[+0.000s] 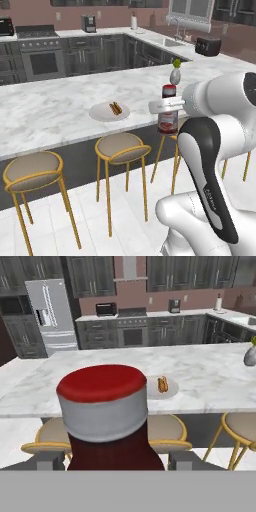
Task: Move the hot dog bun to the plate on the dining table and place the condiment next to that plate. Then navigate to the fridge and take the sausage and place it on the plate as well.
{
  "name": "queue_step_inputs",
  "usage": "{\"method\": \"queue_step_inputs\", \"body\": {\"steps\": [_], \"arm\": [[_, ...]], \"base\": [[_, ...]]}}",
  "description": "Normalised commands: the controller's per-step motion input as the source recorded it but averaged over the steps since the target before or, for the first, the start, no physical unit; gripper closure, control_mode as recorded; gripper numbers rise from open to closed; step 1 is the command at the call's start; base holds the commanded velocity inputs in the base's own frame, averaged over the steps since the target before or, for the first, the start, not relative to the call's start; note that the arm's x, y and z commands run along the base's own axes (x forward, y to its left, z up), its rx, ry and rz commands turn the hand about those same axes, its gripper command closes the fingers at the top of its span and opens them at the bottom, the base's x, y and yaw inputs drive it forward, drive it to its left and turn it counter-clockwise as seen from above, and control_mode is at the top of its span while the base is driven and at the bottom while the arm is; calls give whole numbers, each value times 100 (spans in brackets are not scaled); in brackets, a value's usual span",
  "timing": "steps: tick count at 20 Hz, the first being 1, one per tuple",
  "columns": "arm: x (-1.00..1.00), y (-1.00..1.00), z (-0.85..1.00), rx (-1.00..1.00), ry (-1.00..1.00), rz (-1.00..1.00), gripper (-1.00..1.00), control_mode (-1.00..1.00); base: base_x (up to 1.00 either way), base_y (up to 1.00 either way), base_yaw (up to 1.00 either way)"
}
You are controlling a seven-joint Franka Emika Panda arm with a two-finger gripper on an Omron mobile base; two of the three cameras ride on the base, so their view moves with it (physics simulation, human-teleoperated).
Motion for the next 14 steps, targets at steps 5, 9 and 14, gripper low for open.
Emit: {"method": "queue_step_inputs", "body": {"steps": [5, 9, 14], "arm": [[0, 0, 0, 0, 0, 0, 100, 100], [0, 0, 0, 0, 0, 0, 100, 100], [0, 0, 0, 0, 0, 0, 100, 100]], "base": [[58, -52, 31], [69, -32, 18], [74, -6, 1]]}}
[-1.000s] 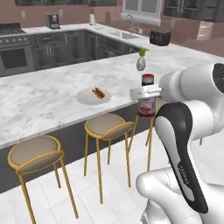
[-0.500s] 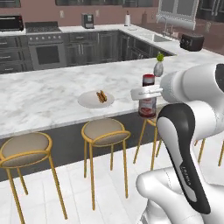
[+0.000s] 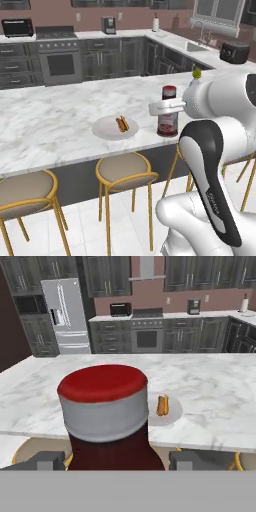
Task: Move the hot dog bun to the plate on the dining table and place the condiment next to that plate. Then navigate to the fridge and take the sausage and place it on the plate as well.
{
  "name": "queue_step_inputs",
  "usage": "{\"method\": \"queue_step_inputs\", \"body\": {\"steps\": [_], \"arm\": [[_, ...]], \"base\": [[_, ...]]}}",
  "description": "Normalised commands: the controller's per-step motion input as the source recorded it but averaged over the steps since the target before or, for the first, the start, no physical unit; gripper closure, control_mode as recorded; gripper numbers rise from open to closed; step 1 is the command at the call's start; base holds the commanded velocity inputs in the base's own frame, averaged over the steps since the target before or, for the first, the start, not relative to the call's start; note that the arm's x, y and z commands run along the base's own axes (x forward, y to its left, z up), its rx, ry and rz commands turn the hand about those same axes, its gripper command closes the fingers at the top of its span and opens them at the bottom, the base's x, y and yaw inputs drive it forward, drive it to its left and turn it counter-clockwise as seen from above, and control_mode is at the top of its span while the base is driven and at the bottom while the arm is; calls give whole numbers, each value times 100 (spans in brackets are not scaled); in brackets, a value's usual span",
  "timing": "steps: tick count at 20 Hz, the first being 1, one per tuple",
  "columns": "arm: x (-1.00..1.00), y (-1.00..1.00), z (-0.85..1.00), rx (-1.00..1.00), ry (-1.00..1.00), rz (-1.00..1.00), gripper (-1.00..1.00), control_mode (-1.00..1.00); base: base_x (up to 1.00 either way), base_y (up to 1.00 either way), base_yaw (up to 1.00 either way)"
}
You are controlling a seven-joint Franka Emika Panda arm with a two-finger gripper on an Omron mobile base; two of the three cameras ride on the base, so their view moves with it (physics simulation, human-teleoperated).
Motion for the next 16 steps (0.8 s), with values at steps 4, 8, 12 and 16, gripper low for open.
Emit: {"method": "queue_step_inputs", "body": {"steps": [4, 8, 12, 16], "arm": [[0, 0, 0, 0, 0, 0, 100, 100], [30, -39, -16, 4, 5, 0, 100, -100], [71, -100, -48, 9, 8, 0, 100, -100], [95, -100, -64, 8, 6, 0, 100, -100]], "base": [[69, -11, 0], [31, -21, 0], [0, 0, 0], [0, 0, 0]]}}
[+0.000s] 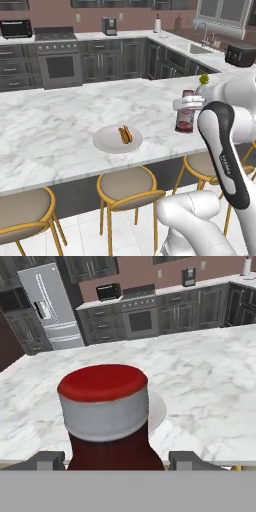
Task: Move the hot dog bun to the plate on the dining table and place the condiment next to that plate. Then navigate to the fridge and take the sausage and place it on the plate as well.
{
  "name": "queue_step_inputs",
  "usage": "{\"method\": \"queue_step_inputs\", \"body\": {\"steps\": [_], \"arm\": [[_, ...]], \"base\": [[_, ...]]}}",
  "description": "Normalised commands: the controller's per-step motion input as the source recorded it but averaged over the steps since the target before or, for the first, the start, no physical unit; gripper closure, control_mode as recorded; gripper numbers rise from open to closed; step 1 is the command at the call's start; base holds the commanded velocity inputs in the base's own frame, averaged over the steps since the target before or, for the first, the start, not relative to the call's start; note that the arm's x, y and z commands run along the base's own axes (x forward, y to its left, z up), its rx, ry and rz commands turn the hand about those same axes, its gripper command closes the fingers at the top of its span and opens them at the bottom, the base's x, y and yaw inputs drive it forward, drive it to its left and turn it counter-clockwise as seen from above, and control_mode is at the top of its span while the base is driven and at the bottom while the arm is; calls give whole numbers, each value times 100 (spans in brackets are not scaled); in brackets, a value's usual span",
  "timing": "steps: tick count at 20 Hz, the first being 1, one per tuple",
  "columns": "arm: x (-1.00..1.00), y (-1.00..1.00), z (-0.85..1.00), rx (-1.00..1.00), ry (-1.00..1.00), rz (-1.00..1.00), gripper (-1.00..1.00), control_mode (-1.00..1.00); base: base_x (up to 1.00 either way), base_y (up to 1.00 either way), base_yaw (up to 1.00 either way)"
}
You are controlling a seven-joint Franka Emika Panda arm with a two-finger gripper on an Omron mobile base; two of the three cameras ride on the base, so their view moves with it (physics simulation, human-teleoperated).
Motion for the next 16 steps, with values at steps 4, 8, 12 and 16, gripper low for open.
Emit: {"method": "queue_step_inputs", "body": {"steps": [4, 8, 12, 16], "arm": [[100, -81, -69, 4, 2, 4, 100, -100], [100, -28, -77, 0, 0, 7, 100, -100], [100, -4, -73, 0, 0, 5, 100, -100], [100, 0, -60, -2, 0, 0, 100, -100]], "base": [[0, 0, 0], [0, 0, 0], [0, 0, 0], [0, 0, 0]]}}
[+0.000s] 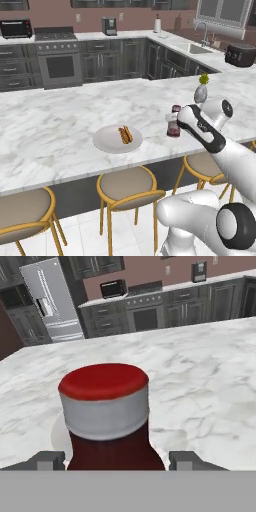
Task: Move the hot dog bun to the plate on the dining table and place the condiment next to that plate. Then navigate to the fridge and take the sausage and place it on the plate as well.
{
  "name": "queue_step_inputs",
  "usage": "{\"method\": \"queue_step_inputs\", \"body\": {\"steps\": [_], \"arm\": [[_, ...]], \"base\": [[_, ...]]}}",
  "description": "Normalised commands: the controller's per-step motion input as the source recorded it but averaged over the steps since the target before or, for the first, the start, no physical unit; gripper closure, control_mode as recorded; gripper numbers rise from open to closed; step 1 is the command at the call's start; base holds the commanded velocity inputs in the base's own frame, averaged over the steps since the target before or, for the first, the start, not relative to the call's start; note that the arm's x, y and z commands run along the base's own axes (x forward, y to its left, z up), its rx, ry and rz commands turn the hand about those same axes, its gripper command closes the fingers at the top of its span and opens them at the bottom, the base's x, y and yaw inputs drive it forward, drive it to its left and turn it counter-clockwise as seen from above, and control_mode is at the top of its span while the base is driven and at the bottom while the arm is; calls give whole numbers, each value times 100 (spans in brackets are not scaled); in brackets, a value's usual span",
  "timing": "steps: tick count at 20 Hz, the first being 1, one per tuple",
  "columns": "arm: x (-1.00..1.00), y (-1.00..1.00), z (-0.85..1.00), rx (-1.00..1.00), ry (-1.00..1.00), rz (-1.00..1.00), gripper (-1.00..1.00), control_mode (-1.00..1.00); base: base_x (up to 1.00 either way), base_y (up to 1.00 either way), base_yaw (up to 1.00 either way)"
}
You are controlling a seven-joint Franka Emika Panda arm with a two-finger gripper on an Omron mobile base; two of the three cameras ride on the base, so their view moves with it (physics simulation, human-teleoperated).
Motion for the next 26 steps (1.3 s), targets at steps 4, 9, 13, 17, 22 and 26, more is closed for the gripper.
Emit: {"method": "queue_step_inputs", "body": {"steps": [4, 9, 13, 17, 22, 26], "arm": [[97, 0, -37, 0, 0, 2, 100, -100], [73, 0, -23, -1, -1, 3, 100, -100], [57, 0, -33, -1, 0, 4, 100, -100], [29, 0, -32, -2, 0, 8, 100, -100], [15, 0, -40, 0, 0, 13, 100, -100], [16, 0, -24, 0, -6, 15, 100, -100]], "base": [[0, 0, 0], [0, 0, 0], [0, 0, 0], [0, 0, 0], [0, 0, 0], [0, 0, 0]]}}
